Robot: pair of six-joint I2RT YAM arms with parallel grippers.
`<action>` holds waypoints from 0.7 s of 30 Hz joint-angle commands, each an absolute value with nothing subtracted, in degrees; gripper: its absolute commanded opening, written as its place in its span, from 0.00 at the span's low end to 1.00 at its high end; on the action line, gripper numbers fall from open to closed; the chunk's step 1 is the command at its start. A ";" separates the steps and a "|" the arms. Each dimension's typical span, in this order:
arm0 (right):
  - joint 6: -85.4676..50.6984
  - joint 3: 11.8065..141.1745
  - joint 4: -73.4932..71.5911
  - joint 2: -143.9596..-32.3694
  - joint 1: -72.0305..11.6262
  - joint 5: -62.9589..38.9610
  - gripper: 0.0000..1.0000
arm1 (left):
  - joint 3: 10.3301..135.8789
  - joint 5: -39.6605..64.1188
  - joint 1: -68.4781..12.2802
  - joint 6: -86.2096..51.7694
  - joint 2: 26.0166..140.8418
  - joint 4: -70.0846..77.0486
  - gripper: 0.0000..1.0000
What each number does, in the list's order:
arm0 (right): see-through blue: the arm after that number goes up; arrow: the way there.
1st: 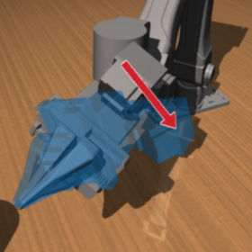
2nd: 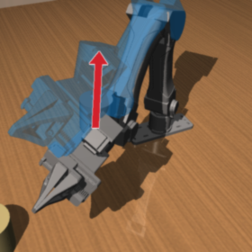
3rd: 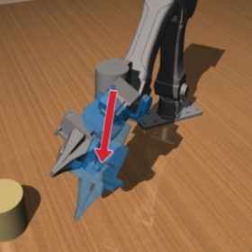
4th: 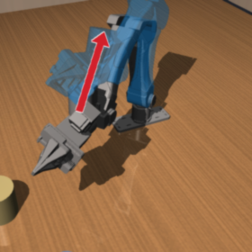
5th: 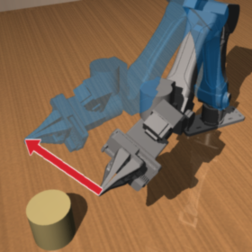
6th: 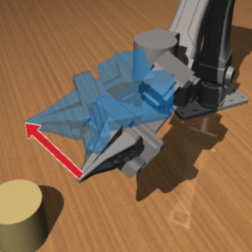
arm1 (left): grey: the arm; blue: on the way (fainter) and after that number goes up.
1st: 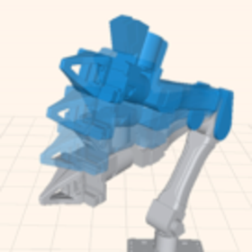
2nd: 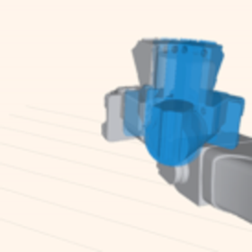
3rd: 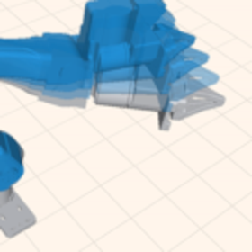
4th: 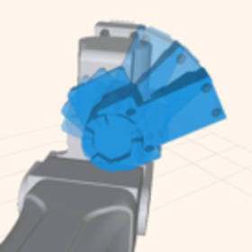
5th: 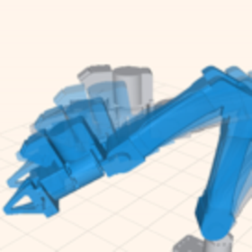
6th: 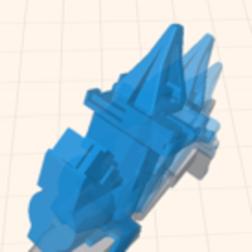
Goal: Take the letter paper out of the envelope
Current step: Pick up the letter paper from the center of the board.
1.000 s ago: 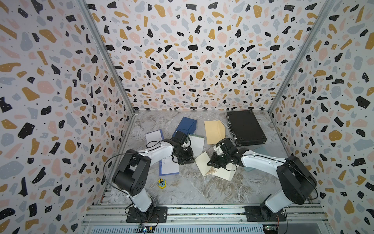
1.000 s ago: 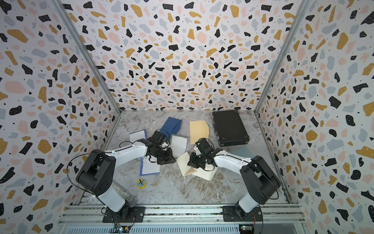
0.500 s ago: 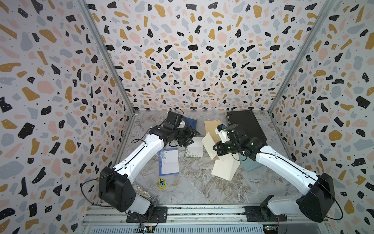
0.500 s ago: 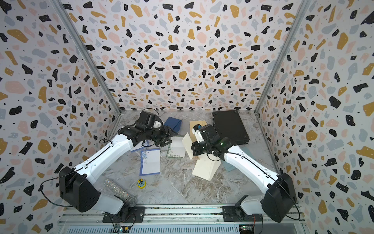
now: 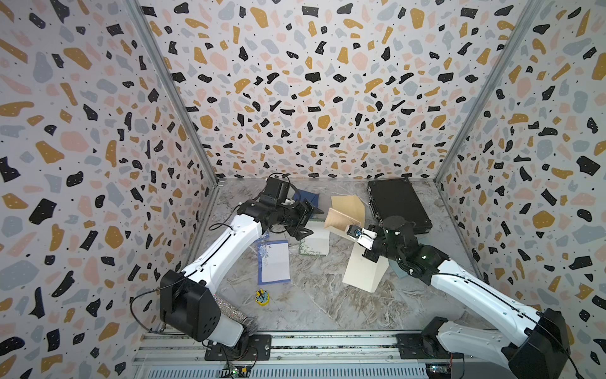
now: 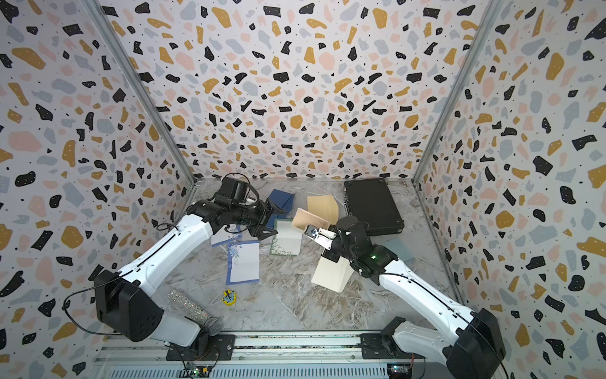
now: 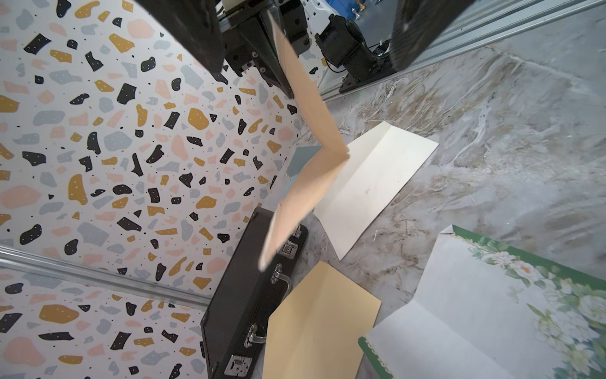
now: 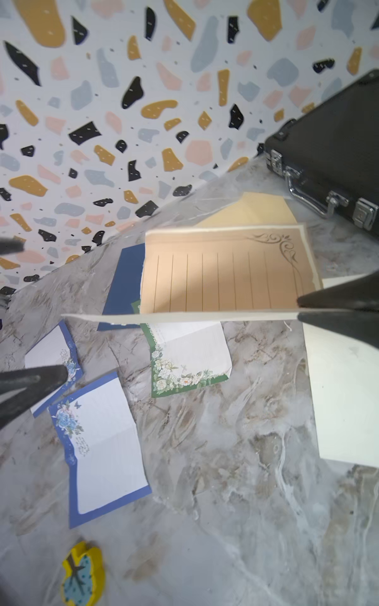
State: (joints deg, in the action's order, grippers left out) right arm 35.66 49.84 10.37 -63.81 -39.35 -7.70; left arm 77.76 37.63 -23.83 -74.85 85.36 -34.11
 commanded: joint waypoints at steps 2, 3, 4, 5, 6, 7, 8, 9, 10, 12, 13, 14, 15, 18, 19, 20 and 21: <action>47.35 50.21 7.73 -63.37 -39.90 -10.43 0.00 | 73.37 44.20 -23.82 -76.81 87.12 -27.34 0.80; 47.82 49.95 7.33 -63.45 -39.90 -10.66 0.00 | 72.87 44.59 -23.86 -76.55 87.21 -27.30 0.79; 48.50 49.76 7.22 -63.43 -40.03 -10.91 0.00 | 72.56 44.43 -23.82 -75.99 87.14 -27.89 0.79; 49.16 49.58 7.10 -63.53 -40.14 -10.91 0.00 | 72.53 44.22 -23.82 -74.97 87.23 -29.25 0.78; 49.47 49.36 6.75 -63.54 -40.25 -10.49 0.00 | 72.36 44.27 -23.82 -74.46 87.43 -30.23 0.78; 49.84 49.23 6.66 -63.48 -40.33 -10.54 0.00 | 71.90 44.50 -23.82 -74.43 87.66 -30.17 0.78; 50.18 49.26 6.56 -63.37 -40.49 -10.40 0.00 | 71.40 44.79 -23.80 -74.69 87.94 -29.65 0.78; 50.10 49.18 6.12 -63.24 -40.60 -10.08 0.00 | 70.78 45.09 -23.82 -75.14 88.22 -28.86 0.78; 49.85 49.17 5.90 -63.13 -40.65 -10.10 0.00 | 70.38 45.37 -23.82 -75.75 88.59 -27.94 0.78; 49.83 49.05 5.87 -62.97 -41.01 -9.71 0.00 | 69.96 45.86 -23.85 -76.95 89.11 -26.07 0.78; 49.79 48.68 5.56 -62.93 -41.17 -9.31 0.00 | 70.03 46.03 -23.81 -77.27 89.42 -25.70 0.78; 49.60 48.25 4.91 -62.84 -41.31 -8.54 0.00 | 70.16 46.18 -23.86 -77.43 89.67 -25.58 0.77; 49.48 47.89 4.34 -62.75 -41.40 -7.89 0.00 | 70.39 46.54 -23.89 -77.48 89.86 -25.77 0.77; 49.19 47.20 3.28 -62.40 -41.47 -6.99 0.00 | 70.16 46.76 -23.83 -77.71 90.01 -26.70 0.77; 49.22 47.28 3.32 -62.40 -41.54 -7.00 0.00 | 69.95 46.89 -23.91 -77.99 90.00 -26.59 0.76; 49.09 47.29 3.05 -62.40 -41.65 -6.88 0.00 | 69.30 47.14 -23.99 -78.80 90.04 -25.60 0.75; 48.91 47.23 2.79 -62.40 -41.81 -6.48 0.00 | 68.69 47.43 -24.16 -79.84 90.01 -24.26 0.74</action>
State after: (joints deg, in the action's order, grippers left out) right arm 49.12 46.94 5.08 -63.79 -41.36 -7.75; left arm 70.17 45.93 -23.86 -77.87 89.82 -27.46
